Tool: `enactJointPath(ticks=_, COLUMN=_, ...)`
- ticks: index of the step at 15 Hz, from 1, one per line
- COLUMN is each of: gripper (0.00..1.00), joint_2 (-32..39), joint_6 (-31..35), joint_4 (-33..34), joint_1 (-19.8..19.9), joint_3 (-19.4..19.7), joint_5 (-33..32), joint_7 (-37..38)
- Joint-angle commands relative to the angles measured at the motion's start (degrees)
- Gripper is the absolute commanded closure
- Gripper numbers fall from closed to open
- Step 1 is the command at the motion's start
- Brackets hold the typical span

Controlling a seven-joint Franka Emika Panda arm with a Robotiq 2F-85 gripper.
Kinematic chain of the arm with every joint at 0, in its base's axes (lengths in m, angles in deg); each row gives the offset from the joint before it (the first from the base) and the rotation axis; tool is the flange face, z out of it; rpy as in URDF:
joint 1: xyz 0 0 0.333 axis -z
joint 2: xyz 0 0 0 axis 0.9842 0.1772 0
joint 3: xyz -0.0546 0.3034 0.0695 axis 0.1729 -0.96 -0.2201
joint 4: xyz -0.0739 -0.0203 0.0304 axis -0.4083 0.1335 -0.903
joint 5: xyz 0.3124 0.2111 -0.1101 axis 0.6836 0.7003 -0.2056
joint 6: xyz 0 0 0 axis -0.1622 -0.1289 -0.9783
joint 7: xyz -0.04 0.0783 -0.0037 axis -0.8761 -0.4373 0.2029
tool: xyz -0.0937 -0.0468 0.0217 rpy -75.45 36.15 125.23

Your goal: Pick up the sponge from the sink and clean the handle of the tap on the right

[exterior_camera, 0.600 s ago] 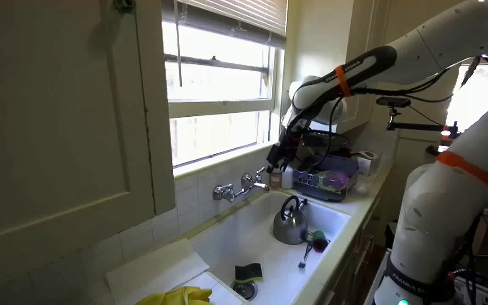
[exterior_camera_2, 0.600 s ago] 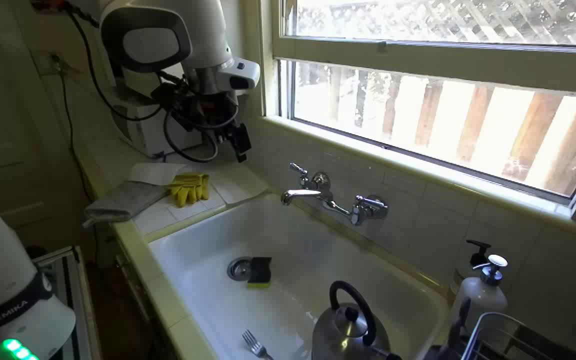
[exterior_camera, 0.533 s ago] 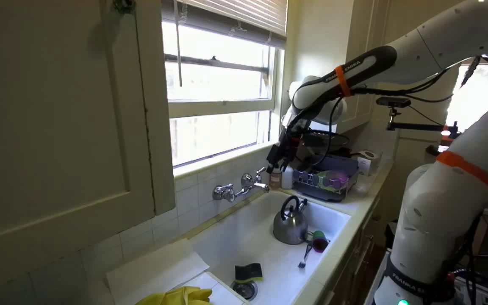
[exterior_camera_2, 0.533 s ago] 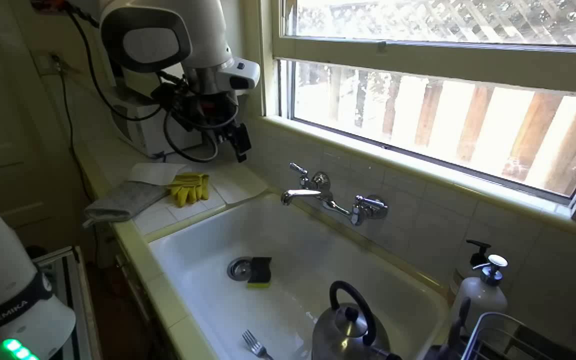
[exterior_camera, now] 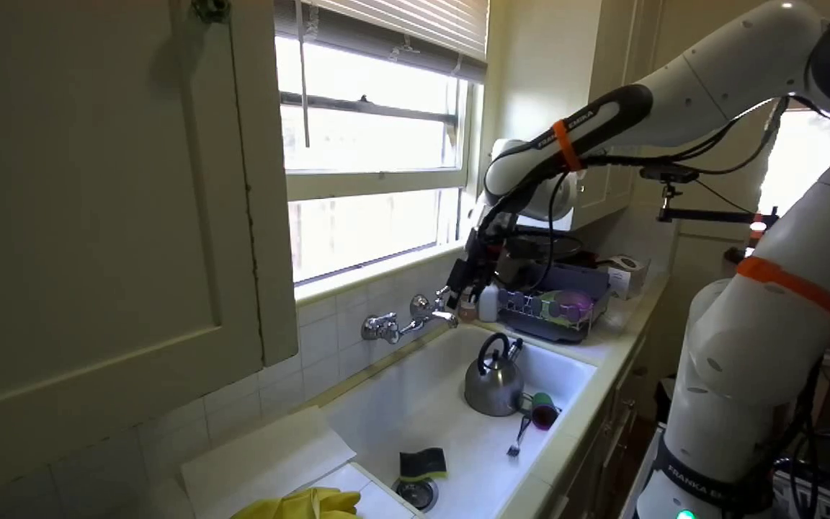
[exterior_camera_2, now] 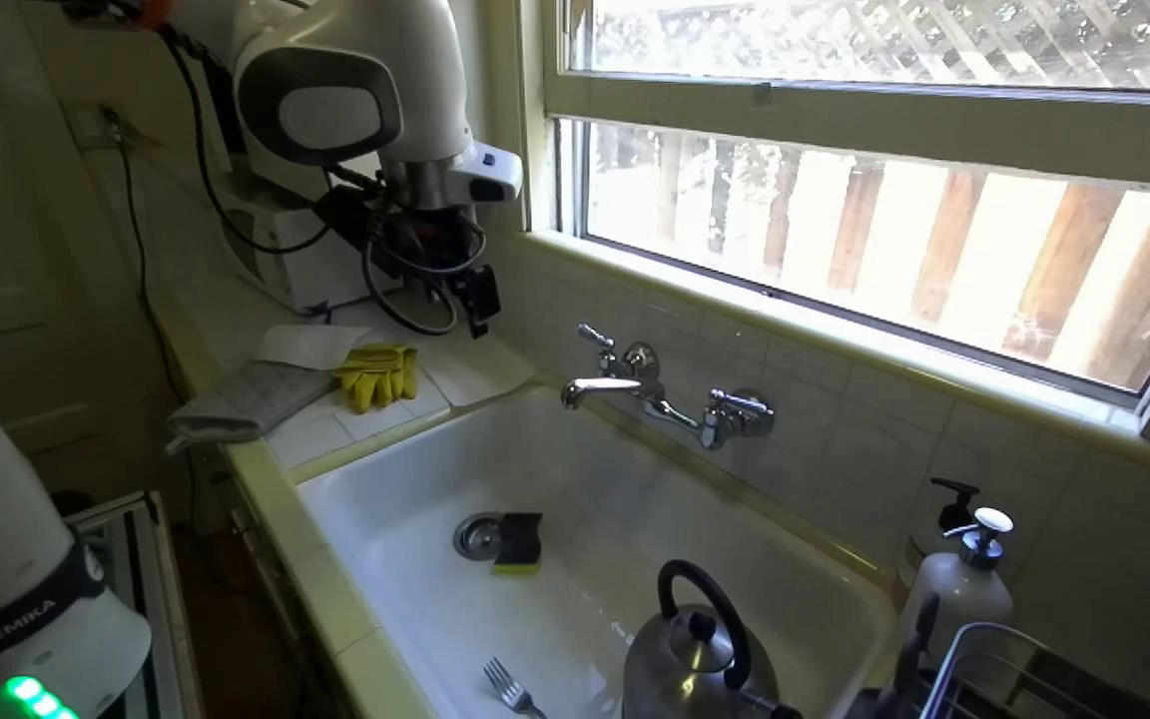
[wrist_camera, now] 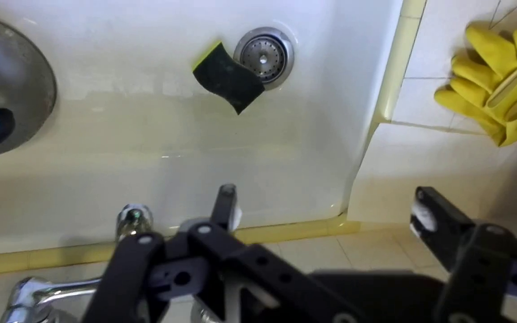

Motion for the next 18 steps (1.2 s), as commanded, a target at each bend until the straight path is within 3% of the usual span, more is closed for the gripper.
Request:
enactJointPath(ticks=1, gripper=0.0, joint_2=14.21, joint_6=1.8, joint_4=5.17, joint_1=-3.49, joint_3=-1.1, joint_5=3.85, joint_7=-5.97)
enactJointPath(ticks=4, gripper=0.0, joint_2=23.66, joint_6=3.43, joint_4=9.35, joint_1=-2.64, joint_3=-4.85, joint_5=2.63, joint_7=-6.77)
enactJointPath(ticks=8, gripper=0.0, joint_2=35.35, joint_6=13.49, joint_4=13.94, joint_1=-0.42, joint_3=-10.12, joint_5=-2.02, joint_7=-5.8)
enactJointPath(ticks=13, gripper=0.0, joint_2=47.26, joint_6=24.52, joint_4=18.19, joint_1=3.87, joint_3=-15.97, joint_5=-1.87, joint_7=-5.84)
enactJointPath(ticks=18, gripper=0.0, joint_2=56.16, joint_6=27.03, joint_4=21.13, joint_1=8.97, joint_3=-19.11, joint_5=-4.46, joint_7=-5.08)
